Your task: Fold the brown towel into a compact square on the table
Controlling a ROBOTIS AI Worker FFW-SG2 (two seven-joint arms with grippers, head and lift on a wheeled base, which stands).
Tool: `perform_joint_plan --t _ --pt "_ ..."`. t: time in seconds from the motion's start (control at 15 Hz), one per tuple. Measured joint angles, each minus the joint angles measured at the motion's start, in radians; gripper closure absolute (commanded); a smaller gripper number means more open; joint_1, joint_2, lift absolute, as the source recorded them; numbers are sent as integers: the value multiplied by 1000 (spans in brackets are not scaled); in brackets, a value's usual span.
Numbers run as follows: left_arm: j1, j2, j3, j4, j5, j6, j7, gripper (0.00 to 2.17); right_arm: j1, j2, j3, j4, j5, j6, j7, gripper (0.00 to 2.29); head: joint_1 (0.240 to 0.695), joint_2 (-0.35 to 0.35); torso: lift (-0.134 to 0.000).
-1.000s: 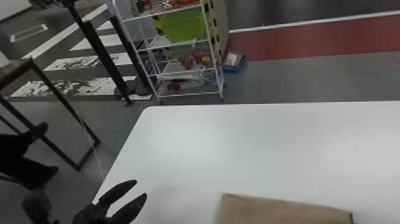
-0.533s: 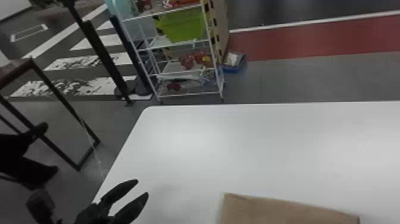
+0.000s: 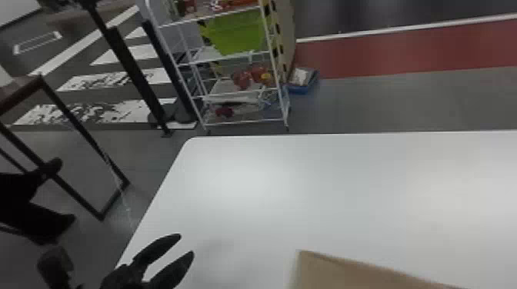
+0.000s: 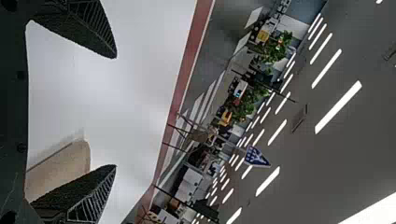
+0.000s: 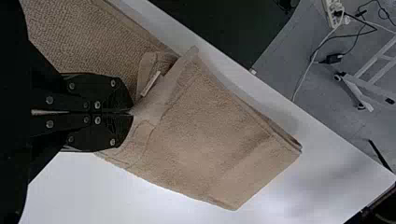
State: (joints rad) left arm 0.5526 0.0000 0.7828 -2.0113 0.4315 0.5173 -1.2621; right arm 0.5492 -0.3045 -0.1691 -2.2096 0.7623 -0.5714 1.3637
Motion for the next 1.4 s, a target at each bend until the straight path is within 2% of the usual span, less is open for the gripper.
perform_joint_plan --t 0.13,0.33,0.4,0.6,0.8,0.93,1.13,1.27,1.4 --pt "4 0 4 -1 1 0 1 33 -1 3 -34 -24 -29 -7 0 1477 695 350 -122" --pt "4 0 5 0 1 0 8 33 71 4 -164 -92 -123 -51 0 1477 695 350 -122" --pt "0 0 2 6 0 -2 9 33 91 4 -190 -85 -133 -68 0 1477 695 350 -122" --pt "-10 0 -18 14 -15 -3 13 33 64 5 -171 13 -96 -101 0 1477 695 309 -122" --pt "-11 0 -25 14 -22 -3 21 33 14 16 -132 52 -73 -106 0 1477 695 314 -122" --pt "-12 0 -25 14 -26 -3 27 33 33 20 -180 0 -117 -111 0 1477 695 311 -122" --pt "-14 0 -28 18 -30 -3 26 33 112 21 -318 -43 -220 -176 0 1477 695 269 -122" --pt "-19 0 -43 24 -40 -3 26 33 116 19 -335 7 -217 -198 0 1477 695 225 -122" --pt "-20 0 -63 25 -47 -3 25 33 76 19 -299 65 -179 -204 0 1477 695 200 -122"
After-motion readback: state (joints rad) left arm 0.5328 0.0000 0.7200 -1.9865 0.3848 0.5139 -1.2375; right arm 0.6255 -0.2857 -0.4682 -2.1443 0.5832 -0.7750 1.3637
